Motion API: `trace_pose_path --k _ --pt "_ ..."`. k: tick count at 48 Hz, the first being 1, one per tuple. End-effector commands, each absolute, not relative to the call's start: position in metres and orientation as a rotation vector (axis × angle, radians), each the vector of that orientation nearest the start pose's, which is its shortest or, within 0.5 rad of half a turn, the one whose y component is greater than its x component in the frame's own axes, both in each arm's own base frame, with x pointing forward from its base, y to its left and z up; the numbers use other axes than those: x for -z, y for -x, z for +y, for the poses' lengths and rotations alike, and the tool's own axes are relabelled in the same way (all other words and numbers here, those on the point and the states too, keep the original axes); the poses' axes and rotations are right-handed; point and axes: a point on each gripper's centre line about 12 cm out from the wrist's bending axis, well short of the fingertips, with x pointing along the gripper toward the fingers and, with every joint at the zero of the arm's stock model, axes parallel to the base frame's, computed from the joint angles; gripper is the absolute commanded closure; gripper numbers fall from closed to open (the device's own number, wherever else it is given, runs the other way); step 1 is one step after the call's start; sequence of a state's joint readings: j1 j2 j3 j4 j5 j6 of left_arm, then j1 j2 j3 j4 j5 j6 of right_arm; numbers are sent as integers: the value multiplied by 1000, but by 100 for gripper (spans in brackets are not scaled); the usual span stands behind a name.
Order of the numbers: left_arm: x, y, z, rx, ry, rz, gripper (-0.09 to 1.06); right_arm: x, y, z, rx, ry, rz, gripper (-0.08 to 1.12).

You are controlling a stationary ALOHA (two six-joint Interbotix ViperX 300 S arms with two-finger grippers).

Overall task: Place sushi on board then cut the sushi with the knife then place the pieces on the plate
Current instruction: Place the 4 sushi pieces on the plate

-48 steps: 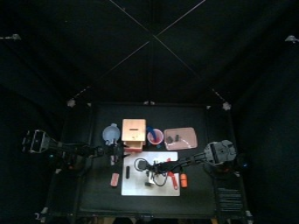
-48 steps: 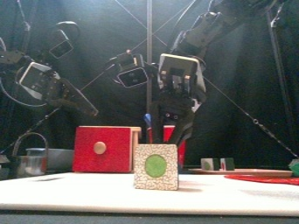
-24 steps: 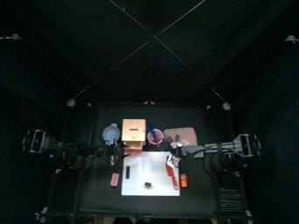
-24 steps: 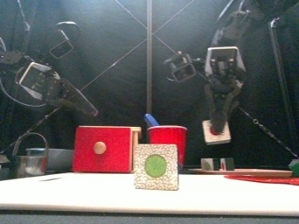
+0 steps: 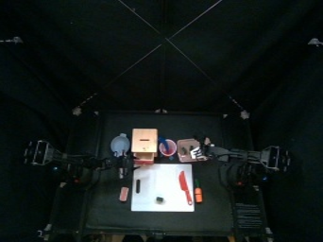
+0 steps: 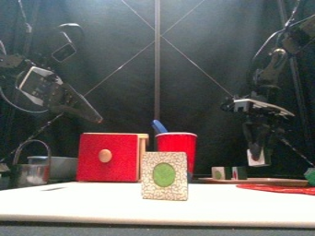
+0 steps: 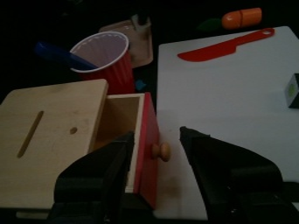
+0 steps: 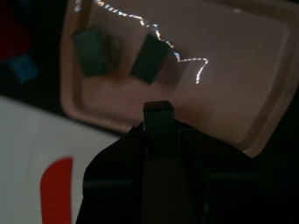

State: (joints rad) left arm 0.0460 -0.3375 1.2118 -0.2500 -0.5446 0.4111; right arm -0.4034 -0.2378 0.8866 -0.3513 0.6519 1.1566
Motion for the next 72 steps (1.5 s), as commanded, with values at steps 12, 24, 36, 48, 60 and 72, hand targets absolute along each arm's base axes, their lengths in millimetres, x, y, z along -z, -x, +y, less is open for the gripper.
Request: trace_pose_path --k 12,24,36,48,60,72 --pt "-160 -258 27 -137 -212 358 13 -135 -243 -143 1115 -877 930 51" --pt "-159 -256 26 -134 -213 361 13 -129 -240 -148 1138 -874 951 51" --pt "-157 -251 26 -132 -212 364 13 -125 -232 -152 1161 -885 953 51" --pt "-157 -251 26 -133 -211 364 13 -124 -235 -153 1139 -892 930 34" --pt "-157 -251 26 -135 -205 364 13 -133 -228 -152 1165 -877 936 23" --pt "-160 -254 26 -139 -202 352 13 -188 -233 -132 1079 -858 811 23"
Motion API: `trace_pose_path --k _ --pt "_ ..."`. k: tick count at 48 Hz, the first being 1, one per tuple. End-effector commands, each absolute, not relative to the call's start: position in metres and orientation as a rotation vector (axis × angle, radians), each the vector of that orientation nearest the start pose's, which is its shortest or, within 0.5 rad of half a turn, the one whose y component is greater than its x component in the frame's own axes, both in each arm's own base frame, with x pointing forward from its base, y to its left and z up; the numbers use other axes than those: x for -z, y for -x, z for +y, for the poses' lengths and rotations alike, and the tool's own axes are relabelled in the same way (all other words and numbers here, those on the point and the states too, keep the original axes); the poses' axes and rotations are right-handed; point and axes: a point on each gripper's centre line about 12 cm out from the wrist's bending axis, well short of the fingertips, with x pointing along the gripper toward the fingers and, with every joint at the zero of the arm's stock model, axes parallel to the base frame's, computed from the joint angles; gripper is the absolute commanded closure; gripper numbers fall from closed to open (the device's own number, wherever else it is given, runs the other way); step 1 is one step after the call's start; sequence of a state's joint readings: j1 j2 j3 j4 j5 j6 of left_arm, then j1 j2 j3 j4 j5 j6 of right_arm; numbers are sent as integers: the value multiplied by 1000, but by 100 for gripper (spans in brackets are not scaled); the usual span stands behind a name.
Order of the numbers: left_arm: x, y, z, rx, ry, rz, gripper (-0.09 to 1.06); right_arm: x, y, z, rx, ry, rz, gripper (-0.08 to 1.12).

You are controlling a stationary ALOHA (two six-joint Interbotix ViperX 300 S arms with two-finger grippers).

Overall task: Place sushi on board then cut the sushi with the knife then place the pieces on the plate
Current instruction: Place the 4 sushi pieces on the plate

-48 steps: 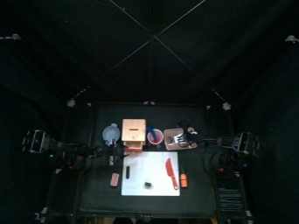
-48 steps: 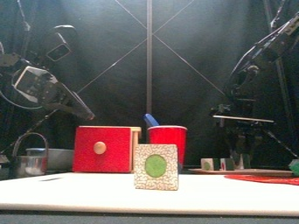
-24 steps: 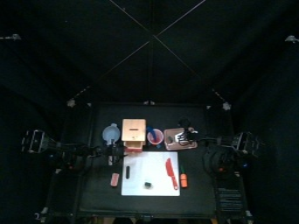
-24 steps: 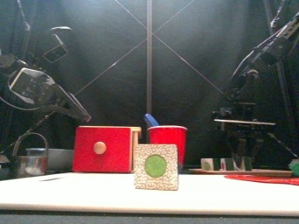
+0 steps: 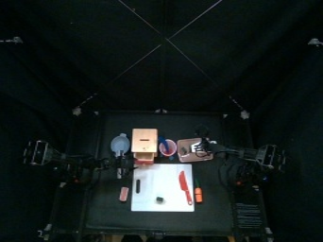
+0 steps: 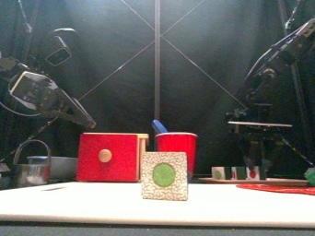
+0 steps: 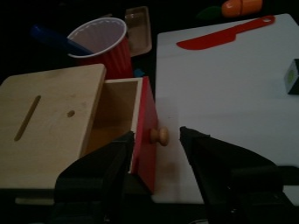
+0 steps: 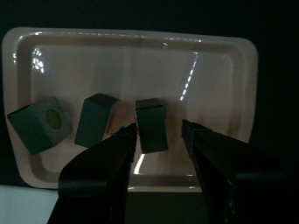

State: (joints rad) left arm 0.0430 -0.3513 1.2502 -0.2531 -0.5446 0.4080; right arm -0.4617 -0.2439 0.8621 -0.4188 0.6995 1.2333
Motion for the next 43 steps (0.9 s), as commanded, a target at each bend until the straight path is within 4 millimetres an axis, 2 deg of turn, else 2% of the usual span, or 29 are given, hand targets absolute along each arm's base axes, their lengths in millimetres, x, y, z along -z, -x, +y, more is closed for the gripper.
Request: trace_pose_path --k 1,3,6,16,30,35,43 --pt "-160 -254 26 -138 -202 353 13 -194 -237 -128 1050 -847 797 23" --pt "-161 -255 26 -139 -202 350 13 -207 -247 -113 958 -822 760 23" --pt "-163 -256 26 -139 -202 346 13 -216 -261 -89 819 -769 734 23" --pt "-167 -260 29 -148 -207 332 13 -214 -319 -2 409 -578 793 23" --pt "-182 -272 27 -142 -209 284 13 -211 -395 53 199 -411 833 23" --pt "-182 -273 27 -145 -203 284 13 -201 -413 71 147 -375 873 23" --pt "-180 -273 27 -149 -194 293 13 -182 -429 88 91 -364 949 23"
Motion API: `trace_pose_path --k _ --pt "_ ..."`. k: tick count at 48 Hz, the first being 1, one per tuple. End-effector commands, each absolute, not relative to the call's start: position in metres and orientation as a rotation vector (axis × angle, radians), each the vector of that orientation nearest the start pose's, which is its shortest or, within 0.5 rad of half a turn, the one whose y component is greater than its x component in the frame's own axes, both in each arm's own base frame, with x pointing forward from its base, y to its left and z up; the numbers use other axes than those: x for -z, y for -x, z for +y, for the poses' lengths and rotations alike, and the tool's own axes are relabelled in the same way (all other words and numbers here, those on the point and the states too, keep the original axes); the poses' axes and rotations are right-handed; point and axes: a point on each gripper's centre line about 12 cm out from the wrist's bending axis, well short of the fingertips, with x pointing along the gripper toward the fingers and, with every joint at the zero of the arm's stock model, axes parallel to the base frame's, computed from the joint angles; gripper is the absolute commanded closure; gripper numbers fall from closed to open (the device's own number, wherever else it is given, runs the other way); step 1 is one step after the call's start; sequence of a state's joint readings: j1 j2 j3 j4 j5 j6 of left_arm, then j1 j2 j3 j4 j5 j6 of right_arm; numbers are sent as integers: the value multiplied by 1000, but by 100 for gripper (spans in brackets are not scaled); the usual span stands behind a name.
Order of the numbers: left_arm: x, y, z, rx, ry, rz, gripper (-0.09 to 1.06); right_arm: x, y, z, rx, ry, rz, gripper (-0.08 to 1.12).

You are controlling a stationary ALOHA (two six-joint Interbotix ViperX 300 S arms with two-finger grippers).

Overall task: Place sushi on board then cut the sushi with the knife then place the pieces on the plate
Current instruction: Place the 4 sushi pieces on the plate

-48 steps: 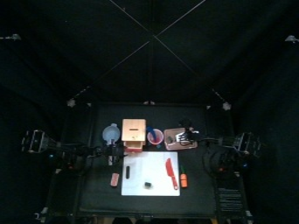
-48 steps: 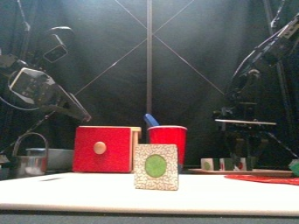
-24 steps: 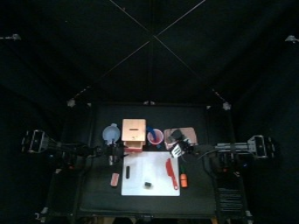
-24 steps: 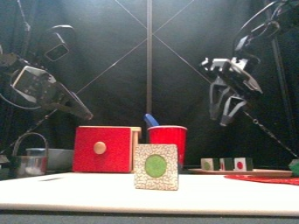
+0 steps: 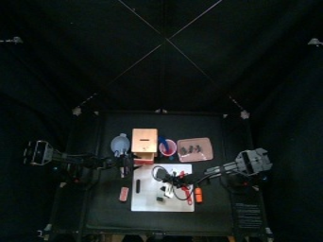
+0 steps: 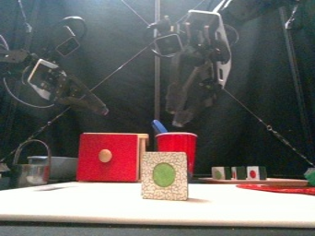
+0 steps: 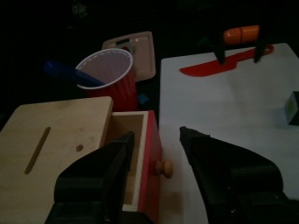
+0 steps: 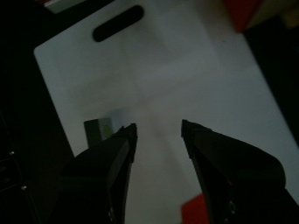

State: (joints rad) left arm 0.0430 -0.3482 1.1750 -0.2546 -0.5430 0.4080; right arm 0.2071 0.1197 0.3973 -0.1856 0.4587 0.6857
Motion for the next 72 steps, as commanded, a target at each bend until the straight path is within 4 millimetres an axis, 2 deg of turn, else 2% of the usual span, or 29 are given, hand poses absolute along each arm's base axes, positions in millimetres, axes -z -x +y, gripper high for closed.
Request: trace_pose_path --k 1,11,39,52,57,62,68,72 --pt "-180 -273 28 -152 -191 293 13 -180 -431 90 85 -370 955 23" --pt "-179 -273 28 -155 -188 297 13 -176 -440 107 30 -383 1017 23" --pt "-173 -272 28 -158 -180 319 13 -140 -453 105 50 -319 1083 24" --pt "-172 -271 29 -161 -181 324 13 -139 -451 103 67 -329 1086 42" --pt "-171 -270 29 -161 -181 327 13 -145 -440 91 100 -352 1095 44" --pt "-170 -269 29 -161 -181 330 13 -155 -418 70 157 -389 1107 44" --pt "-169 -269 30 -162 -181 333 13 -169 -377 31 276 -477 1093 44" --pt "-168 -268 31 -166 -179 335 13 -173 -341 0 396 -558 1070 44"
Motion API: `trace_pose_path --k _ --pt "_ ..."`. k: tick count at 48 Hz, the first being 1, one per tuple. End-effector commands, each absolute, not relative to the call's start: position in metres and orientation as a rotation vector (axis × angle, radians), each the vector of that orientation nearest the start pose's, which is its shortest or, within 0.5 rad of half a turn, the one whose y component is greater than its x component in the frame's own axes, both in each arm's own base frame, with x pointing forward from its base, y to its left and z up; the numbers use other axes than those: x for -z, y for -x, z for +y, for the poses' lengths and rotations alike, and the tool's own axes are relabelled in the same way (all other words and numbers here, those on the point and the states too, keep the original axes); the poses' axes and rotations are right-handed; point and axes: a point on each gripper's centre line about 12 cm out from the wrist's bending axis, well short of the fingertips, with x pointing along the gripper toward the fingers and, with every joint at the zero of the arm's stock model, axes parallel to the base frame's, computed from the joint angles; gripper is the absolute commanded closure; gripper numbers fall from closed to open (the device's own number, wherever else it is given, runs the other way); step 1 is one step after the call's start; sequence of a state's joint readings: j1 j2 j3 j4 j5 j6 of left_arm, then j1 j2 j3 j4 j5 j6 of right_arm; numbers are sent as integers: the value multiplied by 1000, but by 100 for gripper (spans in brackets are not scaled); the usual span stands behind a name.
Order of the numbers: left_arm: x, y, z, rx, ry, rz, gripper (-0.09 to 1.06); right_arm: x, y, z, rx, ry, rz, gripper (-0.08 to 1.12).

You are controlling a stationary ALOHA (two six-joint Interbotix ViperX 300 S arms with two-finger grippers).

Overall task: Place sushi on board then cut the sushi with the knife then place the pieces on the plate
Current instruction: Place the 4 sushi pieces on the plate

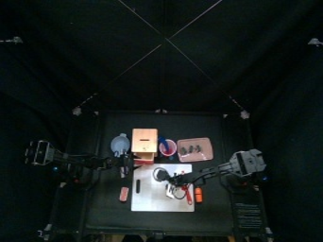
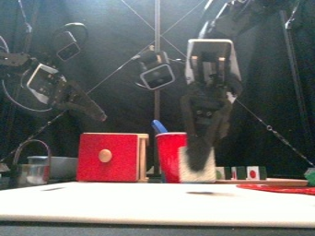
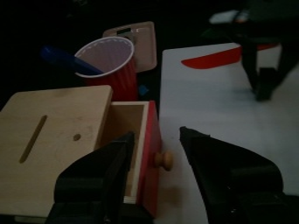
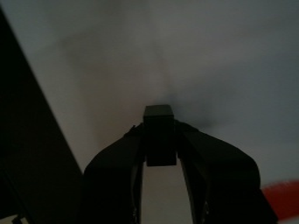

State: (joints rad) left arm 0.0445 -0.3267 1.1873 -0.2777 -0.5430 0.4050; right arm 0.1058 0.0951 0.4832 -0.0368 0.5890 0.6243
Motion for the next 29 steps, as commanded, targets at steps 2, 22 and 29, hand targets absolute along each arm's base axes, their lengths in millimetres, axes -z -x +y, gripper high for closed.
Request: trace_pose_path --k 2,22,29 --pt "-168 -268 30 -164 -179 337 13 -173 -324 -13 456 -593 1064 43" --pt "-166 -266 31 -169 -183 342 13 -170 -192 -85 1006 -713 1039 44" --pt "-166 -266 32 -171 -183 343 13 -164 -175 -111 1110 -733 966 44"
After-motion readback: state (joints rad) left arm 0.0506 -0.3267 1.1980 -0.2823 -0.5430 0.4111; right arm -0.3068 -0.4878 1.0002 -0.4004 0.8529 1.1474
